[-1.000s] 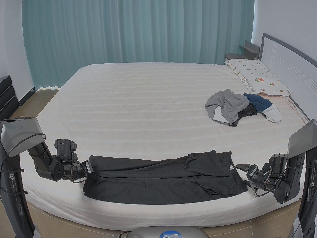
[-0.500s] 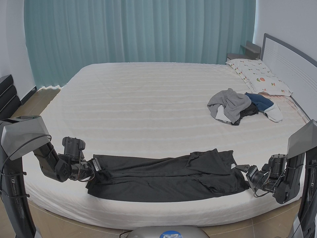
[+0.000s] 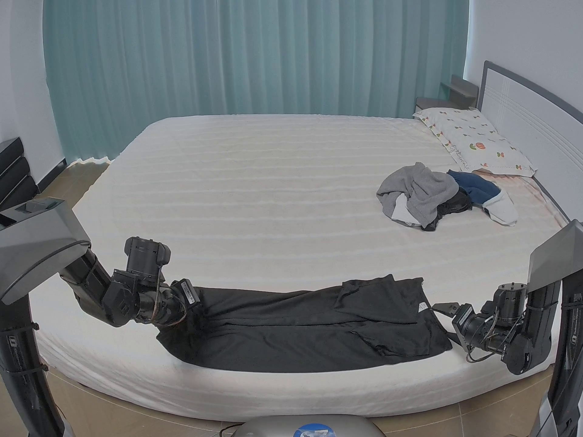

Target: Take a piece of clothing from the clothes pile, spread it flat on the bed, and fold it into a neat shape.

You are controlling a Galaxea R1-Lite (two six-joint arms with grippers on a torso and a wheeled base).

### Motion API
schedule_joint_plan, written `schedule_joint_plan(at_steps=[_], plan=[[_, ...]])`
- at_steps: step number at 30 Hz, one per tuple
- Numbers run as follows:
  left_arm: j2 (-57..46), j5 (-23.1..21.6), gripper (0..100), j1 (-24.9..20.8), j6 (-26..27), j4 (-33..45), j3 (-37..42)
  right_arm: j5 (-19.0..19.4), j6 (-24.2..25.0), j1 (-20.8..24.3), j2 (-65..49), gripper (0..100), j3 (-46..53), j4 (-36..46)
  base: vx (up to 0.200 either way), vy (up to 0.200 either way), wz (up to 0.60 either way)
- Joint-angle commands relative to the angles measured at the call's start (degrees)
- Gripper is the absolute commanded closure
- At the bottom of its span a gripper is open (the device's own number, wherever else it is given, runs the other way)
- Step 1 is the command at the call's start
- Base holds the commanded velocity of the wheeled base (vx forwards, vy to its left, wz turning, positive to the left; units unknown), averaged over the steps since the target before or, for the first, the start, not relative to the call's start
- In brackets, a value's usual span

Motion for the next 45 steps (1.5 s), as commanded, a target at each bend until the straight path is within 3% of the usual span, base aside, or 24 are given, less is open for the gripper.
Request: schedule_joint_plan(at_steps=[1,16,38,45], plan=[[-2.96,1.8,100,-3.22,-0.53,3.29,-2.43,0.03,0.0,0.04,0.09,0,0.09,-0.61,0.0,-0.2,0.0],[-2.43,5.76,100,-12.1,-4.48,24.47,-18.51,-0.06,-0.08,0.04,0.18,0,0.17,-0.61,0.0,-0.2,0.0],[7.94,6.28,100,-18.07,-8.26,34.14,-34.77,-0.06,-0.08,0.13,0.18,0,0.17,-0.61,0.0,-0.2,0.0],[11.37,7.08,100,-19.48,-9.49,35.28,-38.2,-0.06,-0.17,0.13,0.27,0,0.17,-0.61,0.0,0.0,0.0]])
